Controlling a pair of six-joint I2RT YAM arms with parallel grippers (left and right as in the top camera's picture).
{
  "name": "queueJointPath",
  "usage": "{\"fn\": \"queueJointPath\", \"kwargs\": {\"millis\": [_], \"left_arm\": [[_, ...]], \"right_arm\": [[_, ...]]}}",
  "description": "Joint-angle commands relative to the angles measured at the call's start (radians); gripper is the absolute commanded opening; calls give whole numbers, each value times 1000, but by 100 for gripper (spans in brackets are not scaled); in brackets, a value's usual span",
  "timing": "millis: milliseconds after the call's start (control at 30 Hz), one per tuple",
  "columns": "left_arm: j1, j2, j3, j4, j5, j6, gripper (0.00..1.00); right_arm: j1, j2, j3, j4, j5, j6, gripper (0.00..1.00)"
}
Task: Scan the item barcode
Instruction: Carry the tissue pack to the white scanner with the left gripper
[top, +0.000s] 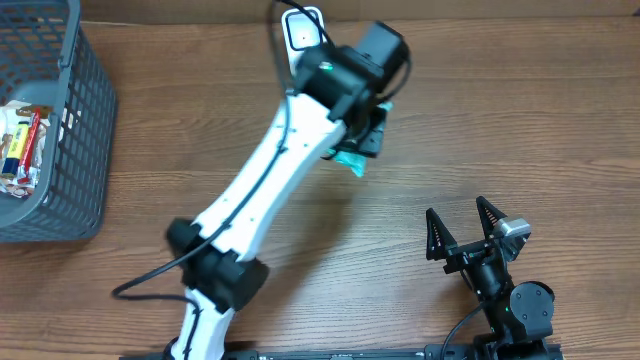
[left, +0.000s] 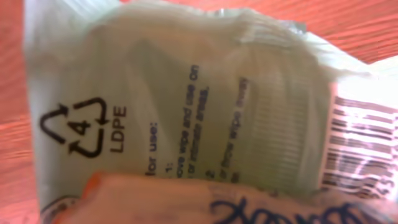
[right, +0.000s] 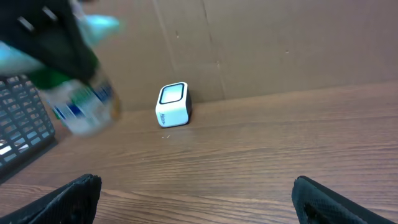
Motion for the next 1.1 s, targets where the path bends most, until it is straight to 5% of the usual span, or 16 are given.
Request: {"fn": "queueJointPath", "kwargs": {"millis": [0,1067], "left_arm": [[-34,57,12,23,-17,-80,39],[-197,311,11,240,-13,-139,42]], "right_arm": [[-2,-8,-10,4,-5,1,100],[-2,-8,-10,4,-5,1,100]]}}
